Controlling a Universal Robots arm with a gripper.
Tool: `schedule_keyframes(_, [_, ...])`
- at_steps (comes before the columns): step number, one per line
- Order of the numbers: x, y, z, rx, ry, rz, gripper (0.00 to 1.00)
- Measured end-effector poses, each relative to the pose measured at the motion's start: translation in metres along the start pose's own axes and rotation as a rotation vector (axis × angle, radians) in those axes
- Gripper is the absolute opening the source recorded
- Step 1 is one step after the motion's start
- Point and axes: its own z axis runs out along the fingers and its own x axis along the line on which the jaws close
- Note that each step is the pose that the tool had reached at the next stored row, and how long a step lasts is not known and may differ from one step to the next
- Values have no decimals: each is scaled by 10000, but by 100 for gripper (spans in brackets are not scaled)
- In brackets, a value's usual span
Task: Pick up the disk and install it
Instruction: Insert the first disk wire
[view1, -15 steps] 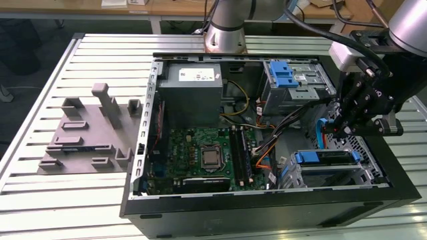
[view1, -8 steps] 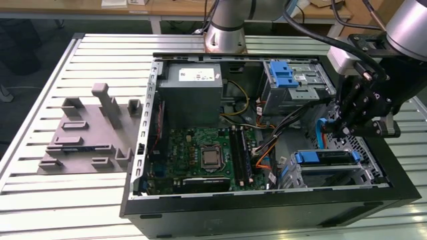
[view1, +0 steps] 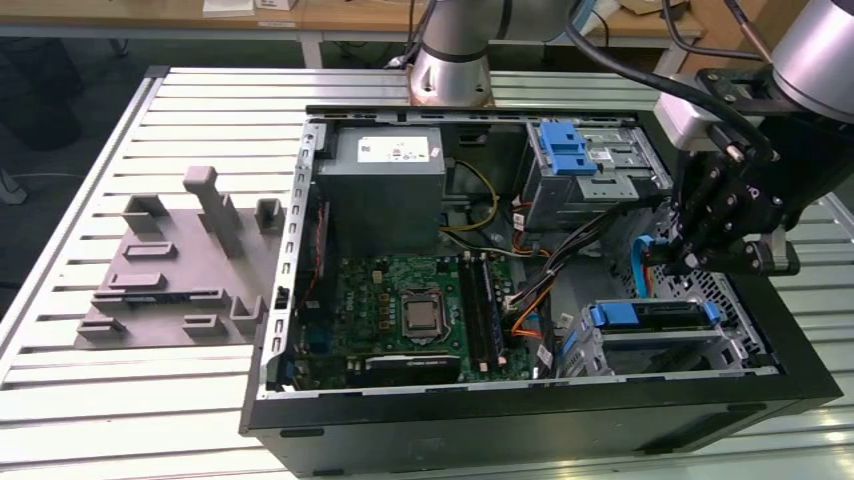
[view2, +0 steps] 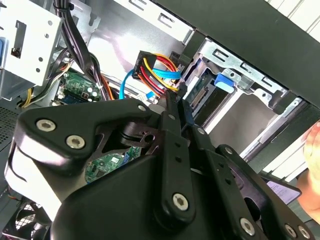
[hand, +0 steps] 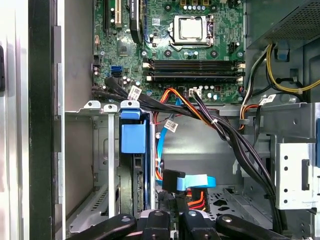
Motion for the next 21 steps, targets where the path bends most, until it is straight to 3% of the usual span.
schedule_keyframes(9, [156,-4,32,0,11,0,16])
schedule_keyframes(16, [224,-5,86,0,11,3,16])
schedule_keyframes(21, [232,-5,104,-1,11,72,16])
